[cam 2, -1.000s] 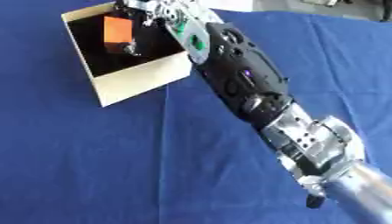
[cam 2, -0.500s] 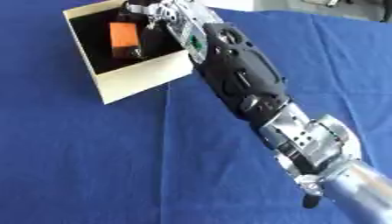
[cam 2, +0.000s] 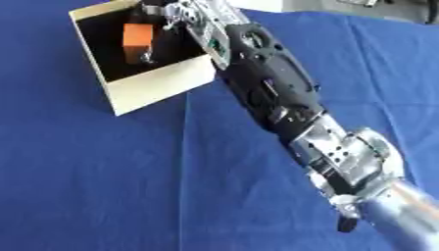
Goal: Pick up objects on the table and place them in the box.
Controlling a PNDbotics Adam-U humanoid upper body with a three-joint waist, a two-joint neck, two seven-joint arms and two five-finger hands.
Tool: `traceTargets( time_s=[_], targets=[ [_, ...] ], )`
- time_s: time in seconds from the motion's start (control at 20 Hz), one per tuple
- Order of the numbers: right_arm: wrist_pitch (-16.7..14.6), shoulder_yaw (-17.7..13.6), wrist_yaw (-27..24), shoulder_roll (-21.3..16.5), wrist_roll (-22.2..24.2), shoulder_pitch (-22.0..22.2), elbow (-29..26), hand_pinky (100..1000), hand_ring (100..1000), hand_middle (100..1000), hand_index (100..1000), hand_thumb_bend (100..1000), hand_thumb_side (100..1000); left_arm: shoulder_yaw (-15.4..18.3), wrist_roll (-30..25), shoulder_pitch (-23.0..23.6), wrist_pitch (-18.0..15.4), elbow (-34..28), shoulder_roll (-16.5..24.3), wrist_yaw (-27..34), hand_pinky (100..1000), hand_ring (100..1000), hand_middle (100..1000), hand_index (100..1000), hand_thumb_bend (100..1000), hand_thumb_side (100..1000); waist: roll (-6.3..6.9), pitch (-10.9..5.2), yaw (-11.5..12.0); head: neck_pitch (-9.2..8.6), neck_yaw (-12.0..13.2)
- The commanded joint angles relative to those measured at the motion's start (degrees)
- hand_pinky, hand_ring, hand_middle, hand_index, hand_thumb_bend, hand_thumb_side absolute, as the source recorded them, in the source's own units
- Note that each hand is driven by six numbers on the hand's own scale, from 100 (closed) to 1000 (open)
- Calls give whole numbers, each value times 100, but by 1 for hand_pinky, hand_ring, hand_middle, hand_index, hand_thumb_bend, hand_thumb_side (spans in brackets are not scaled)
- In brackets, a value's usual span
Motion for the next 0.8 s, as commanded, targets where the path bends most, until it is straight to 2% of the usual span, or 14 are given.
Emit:
traceTargets(
  time_s=[0.05, 0.2, 0.35, 0.65, 0.7, 0.8],
  targets=[
    [3, -71, -44, -213, 36, -154, -274, 917, 968, 855, 915, 300, 459, 59, -4, -13, 20, -90, 96, 20, 549, 563, 624, 653, 556, 842, 91, -194, -18, 31, 5],
    [61, -58, -127, -267, 95, -171, -420, 920, 972, 862, 918, 319, 462, 60, -5, -5, 29, -90, 101, 23, 547, 563, 623, 653, 557, 841, 103, -224, -44, 53, 12],
    [78, -8, -146, -295, 169, -172, -523, 914, 964, 850, 913, 296, 466, 61, -5, 1, 31, -90, 99, 27, 547, 564, 624, 653, 556, 841, 118, -249, -60, 48, 5],
    [156, -69, -562, -408, 114, -177, -1142, 892, 937, 815, 901, 159, 480, 84, 30, 50, 30, -90, 99, 21, 549, 564, 623, 653, 557, 840, 163, -311, -127, 101, 67],
    [186, -72, -653, -446, 117, -167, -1289, 879, 918, 796, 897, 100, 508, 86, 36, 56, 28, -90, 98, 19, 551, 564, 623, 653, 558, 840, 171, -319, -143, 109, 84],
    [154, -116, -828, -543, 38, -141, -1572, 866, 896, 771, 888, 100, 463, 93, 50, 70, 26, -90, 88, 17, 552, 564, 623, 653, 558, 840, 201, -342, -197, 130, 138]
  ],
)
